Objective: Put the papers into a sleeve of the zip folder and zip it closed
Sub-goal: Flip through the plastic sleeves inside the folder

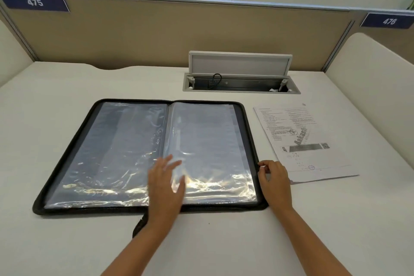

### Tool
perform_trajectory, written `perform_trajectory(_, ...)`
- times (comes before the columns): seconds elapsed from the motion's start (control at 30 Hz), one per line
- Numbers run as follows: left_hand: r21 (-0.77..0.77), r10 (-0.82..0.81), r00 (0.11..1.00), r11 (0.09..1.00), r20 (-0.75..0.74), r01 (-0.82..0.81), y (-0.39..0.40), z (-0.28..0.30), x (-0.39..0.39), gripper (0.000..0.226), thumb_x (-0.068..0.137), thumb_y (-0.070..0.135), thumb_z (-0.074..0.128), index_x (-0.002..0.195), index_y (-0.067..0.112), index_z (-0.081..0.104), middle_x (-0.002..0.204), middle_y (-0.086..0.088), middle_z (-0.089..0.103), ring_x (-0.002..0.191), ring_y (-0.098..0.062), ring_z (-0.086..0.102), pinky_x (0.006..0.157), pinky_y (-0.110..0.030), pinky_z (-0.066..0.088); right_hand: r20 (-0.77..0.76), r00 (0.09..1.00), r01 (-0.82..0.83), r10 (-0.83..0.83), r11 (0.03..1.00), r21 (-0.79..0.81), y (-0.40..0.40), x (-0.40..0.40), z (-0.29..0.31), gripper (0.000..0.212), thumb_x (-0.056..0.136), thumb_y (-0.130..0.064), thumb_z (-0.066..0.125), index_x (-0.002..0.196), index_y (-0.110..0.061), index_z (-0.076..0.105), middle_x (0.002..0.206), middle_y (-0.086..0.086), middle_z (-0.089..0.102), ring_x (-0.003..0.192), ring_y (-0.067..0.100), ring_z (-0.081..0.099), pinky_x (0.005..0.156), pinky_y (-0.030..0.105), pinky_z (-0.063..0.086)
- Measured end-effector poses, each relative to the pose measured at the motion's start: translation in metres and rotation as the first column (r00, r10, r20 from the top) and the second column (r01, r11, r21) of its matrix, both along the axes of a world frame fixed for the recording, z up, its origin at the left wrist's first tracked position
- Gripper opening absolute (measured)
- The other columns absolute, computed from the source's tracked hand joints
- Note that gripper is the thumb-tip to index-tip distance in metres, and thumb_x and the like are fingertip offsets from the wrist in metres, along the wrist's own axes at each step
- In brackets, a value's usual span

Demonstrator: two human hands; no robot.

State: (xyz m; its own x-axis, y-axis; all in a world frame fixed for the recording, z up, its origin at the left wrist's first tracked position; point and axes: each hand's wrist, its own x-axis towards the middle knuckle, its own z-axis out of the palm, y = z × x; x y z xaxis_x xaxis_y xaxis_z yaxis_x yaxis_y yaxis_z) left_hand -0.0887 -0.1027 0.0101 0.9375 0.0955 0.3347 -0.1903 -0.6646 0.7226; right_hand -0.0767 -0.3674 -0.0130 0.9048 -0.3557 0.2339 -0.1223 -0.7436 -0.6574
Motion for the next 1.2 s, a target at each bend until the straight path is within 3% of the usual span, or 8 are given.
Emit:
perform_trajectory(0.13,0.338,-0.12,0.944,0.914,-0.306,0.226,-0.022,-0.017,0.008,0.125,0.046,0.093,-0.009,0.144,0.022,0.022,0.156,0.006,0.006,0.141,-0.015,-0.011,0.113,-0.044,-0.006,0.005,1.0,-0.01,0.01,1.0,0.01,0.0,-0.001,0.0,0.013,0.088,-0.008,0.052,0.097,-0.014,0.061,0.087,-0.005,0.055,0.088,0.014,0.05,0.075,0.025,0.039)
perform_trajectory(0.37,0.494,-0.105,0.904,0.808,-0.413,0.32,-0.026,-0.024,0.011,0.126,0.044,0.088,-0.025,0.146,0.018,-0.001,0.156,0.004,-0.01,0.131,-0.015,-0.029,0.109,-0.048,-0.014,0.0,1.0,-0.003,0.003,1.0,0.013,0.0,-0.001,0.0,0.014,0.088,-0.009,0.052,0.097,-0.014,0.061,0.088,-0.003,0.056,0.088,0.014,0.05,0.076,0.028,0.043)
perform_trajectory(0.57,0.552,-0.058,0.907,0.777,-0.417,0.304,-0.026,-0.024,0.011,0.075,0.093,0.054,0.002,0.123,0.012,0.056,0.133,-0.003,0.054,0.125,-0.031,0.047,0.094,-0.056,0.038,-0.009,1.0,-0.005,0.005,1.0,0.018,0.0,-0.001,0.002,0.014,0.088,-0.009,0.052,0.097,-0.014,0.061,0.087,-0.006,0.054,0.088,0.013,0.049,0.076,0.025,0.038)
perform_trajectory(0.63,0.546,-0.067,0.92,0.787,-0.387,0.287,-0.025,-0.02,0.01,0.071,0.096,0.044,-0.002,0.123,0.014,0.056,0.134,-0.001,0.054,0.125,-0.028,0.048,0.094,-0.056,0.04,-0.014,1.0,-0.004,0.004,1.0,0.011,0.0,-0.001,0.001,0.014,0.088,-0.009,0.052,0.098,-0.015,0.06,0.088,-0.006,0.055,0.088,0.012,0.048,0.075,0.025,0.038)
perform_trajectory(0.8,0.077,-0.145,0.944,0.982,-0.296,0.175,-0.024,-0.02,0.012,0.06,0.09,0.044,0.014,0.141,0.017,0.029,0.15,0.008,0.022,0.137,-0.002,-0.001,0.113,-0.034,-0.011,-0.014,1.0,-0.001,0.001,1.0,0.015,0.0,-0.001,0.001,0.014,0.088,-0.009,0.052,0.098,-0.014,0.061,0.088,-0.005,0.055,0.087,0.011,0.047,0.074,0.024,0.036)
perform_trajectory(0.93,-0.353,-0.181,0.943,0.933,-0.281,0.074,-0.011,-0.004,0.005,0.045,0.098,0.034,0.032,0.139,0.018,0.033,0.145,0.006,0.033,0.138,-0.012,0.025,0.117,-0.038,0.015,-0.008,1.0,0.003,-0.003,1.0,0.012,0.0,-0.001,0.001,0.013,0.088,-0.009,0.052,0.097,-0.014,0.061,0.087,-0.004,0.055,0.086,0.011,0.047,0.074,0.024,0.035)
perform_trajectory(1.1,-0.514,-0.083,0.962,0.855,-0.262,-0.066,0.012,0.012,-0.001,0.034,0.098,0.024,0.034,0.125,0.013,0.052,0.102,0.003,0.061,0.091,-0.002,0.056,0.084,-0.018,0.043,-0.003,1.0,-0.007,0.007,1.0,0.016,0.001,-0.001,0.002,0.013,0.088,-0.008,0.053,0.096,-0.014,0.06,0.087,-0.005,0.054,0.087,0.012,0.048,0.074,0.024,0.037)
perform_trajectory(1.2,-0.592,0.002,0.964,0.789,-0.265,-0.164,0.025,0.013,0.001,0.032,0.097,0.028,0.035,0.104,0.005,0.056,0.085,-0.014,0.059,0.085,-0.024,0.057,0.074,-0.029,0.048,-0.007,1.0,-0.005,0.005,1.0,0.018,0.0,-0.002,0.002,0.014,0.088,-0.008,0.053,0.097,-0.015,0.061,0.088,-0.004,0.055,0.088,0.011,0.047,0.075,0.025,0.038)
